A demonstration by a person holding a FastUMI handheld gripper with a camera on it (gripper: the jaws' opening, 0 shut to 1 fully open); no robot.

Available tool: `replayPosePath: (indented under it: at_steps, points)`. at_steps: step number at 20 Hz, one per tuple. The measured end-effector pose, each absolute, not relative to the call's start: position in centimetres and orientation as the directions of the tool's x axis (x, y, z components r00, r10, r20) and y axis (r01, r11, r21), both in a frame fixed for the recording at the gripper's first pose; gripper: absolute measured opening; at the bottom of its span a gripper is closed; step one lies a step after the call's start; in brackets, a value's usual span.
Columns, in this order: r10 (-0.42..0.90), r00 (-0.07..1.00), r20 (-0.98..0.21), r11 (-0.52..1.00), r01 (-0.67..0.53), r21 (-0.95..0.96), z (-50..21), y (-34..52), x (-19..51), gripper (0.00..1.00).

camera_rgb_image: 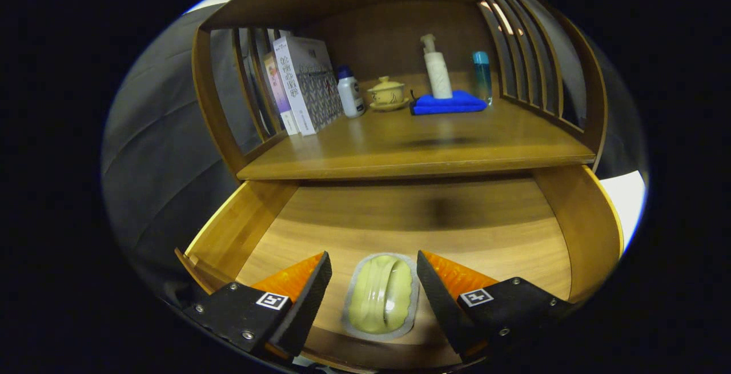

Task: Pull open the drawer, take out the items inside it, and place them on the countertop above the cabinet.

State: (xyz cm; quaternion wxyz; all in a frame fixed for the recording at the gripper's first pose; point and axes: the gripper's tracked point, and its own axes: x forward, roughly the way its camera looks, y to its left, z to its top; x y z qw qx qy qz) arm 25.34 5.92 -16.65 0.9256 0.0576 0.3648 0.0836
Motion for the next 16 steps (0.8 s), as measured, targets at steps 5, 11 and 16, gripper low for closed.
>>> replayPosePath:
  at_steps: [5,11,16]
  points:
    - [0.237,0.645,-0.726,0.97,-0.111,0.218,-18.6,6.6,25.0,0.77]
    - [0.23,0.611,-0.758,0.972,-0.115,0.203,-19.6,6.3,25.1,0.52]
    - [0.265,0.668,-0.696,0.962,-0.131,0.24,-18.6,6.0,26.1,0.2]
